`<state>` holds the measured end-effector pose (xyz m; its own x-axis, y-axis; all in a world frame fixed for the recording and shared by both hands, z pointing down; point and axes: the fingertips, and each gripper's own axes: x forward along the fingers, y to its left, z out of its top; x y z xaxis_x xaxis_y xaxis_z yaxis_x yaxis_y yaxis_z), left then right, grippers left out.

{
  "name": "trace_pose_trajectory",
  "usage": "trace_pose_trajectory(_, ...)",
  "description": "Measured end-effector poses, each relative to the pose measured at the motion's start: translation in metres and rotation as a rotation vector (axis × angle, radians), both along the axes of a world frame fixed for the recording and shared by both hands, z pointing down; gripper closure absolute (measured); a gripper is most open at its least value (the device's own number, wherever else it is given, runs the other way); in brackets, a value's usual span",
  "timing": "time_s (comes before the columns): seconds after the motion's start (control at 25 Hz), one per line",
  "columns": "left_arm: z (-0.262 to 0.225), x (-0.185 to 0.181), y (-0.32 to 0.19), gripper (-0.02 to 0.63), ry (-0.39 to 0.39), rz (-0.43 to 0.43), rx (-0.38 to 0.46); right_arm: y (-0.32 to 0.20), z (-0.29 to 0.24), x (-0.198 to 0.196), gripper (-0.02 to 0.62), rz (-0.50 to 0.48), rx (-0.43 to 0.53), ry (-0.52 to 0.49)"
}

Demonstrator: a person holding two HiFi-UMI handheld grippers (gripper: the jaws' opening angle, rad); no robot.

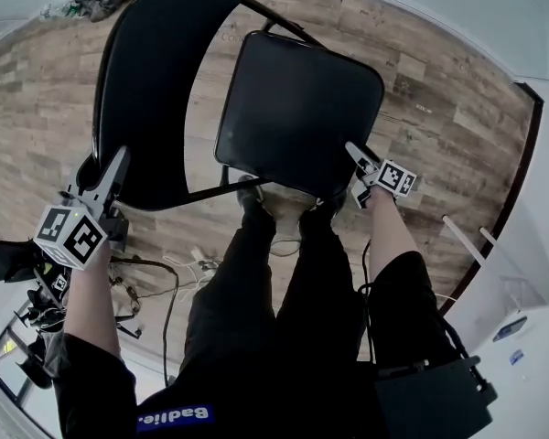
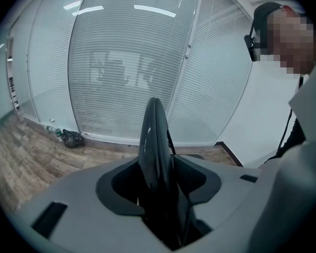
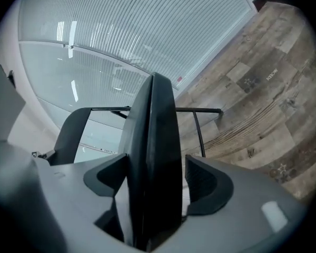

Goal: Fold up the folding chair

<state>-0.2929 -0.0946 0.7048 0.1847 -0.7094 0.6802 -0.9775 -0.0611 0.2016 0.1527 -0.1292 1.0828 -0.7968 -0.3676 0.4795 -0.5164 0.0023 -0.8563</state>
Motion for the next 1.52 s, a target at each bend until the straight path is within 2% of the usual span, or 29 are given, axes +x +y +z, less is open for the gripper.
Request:
trace_pose_trajectory(0.04,0.0,0.0,0.0,0.422,-0.002,-0.008,-0.01,-0.001,-0.002,-0.002,0.278,-0.002,0.006,-0.008)
trace_pose_trajectory(0.24,-0.002,-0.005,0.0,0.429,0.018,-0.025,-0.005,-0.002,-0.005,-0.005,0.278,0.029,-0.012,-0.009)
trace_pose_trajectory(0.44,-0.005,-0.004,0.004,0.442,0.021,-0.04,-0.037,-0.003,-0.01,-0.003,0.279,0.062,-0.038,-0.011)
trace_pose_trajectory(0.64,-0.015,-0.002,0.004,0.442,0.008,-0.031,-0.015,-0.003,-0.023,-0.01,0.279,0.072,-0.045,-0.006)
trace_pose_trajectory(1.04,-0.054,0.019,0.003,0.457,0.0,0.008,0.011,-0.004,-0.071,-0.03,0.293,0.062,-0.062,0.022)
trace_pose_trajectory(1.28,-0.077,0.038,0.007,0.477,0.026,0.04,0.023,0.001,-0.103,-0.044,0.298,0.008,-0.061,0.053)
trace_pose_trajectory(1.52,-0.1,0.054,0.004,0.48,-0.008,0.045,0.009,-0.001,-0.134,-0.059,0.298,-0.013,-0.061,0.094)
